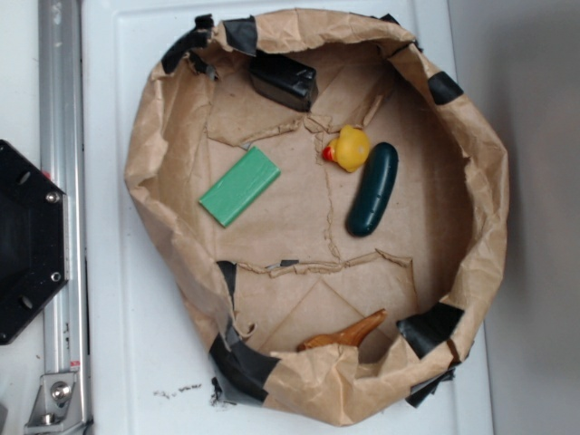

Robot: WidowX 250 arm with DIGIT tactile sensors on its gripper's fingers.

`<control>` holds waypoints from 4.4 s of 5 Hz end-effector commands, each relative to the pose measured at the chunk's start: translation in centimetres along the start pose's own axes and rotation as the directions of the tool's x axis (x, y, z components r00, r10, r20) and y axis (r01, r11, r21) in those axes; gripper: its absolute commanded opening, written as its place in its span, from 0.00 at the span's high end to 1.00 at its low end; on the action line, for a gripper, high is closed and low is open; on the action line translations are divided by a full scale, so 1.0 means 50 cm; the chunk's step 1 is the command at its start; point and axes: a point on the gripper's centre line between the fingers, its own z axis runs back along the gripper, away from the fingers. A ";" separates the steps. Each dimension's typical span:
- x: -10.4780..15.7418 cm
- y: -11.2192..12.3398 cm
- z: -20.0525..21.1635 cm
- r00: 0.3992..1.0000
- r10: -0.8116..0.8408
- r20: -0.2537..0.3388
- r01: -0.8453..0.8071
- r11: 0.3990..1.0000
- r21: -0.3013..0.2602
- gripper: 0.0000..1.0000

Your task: Grab the yellow duck.

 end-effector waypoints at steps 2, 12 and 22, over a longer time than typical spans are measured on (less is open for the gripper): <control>0.090 0.033 -0.040 0.982 -0.180 0.049 0.182 0.983 -0.036 0.00; 0.334 0.201 -0.398 0.858 -0.456 -0.238 0.486 0.870 0.087 0.00; 0.373 0.230 -0.451 0.914 -0.384 -0.132 0.403 0.894 0.196 0.00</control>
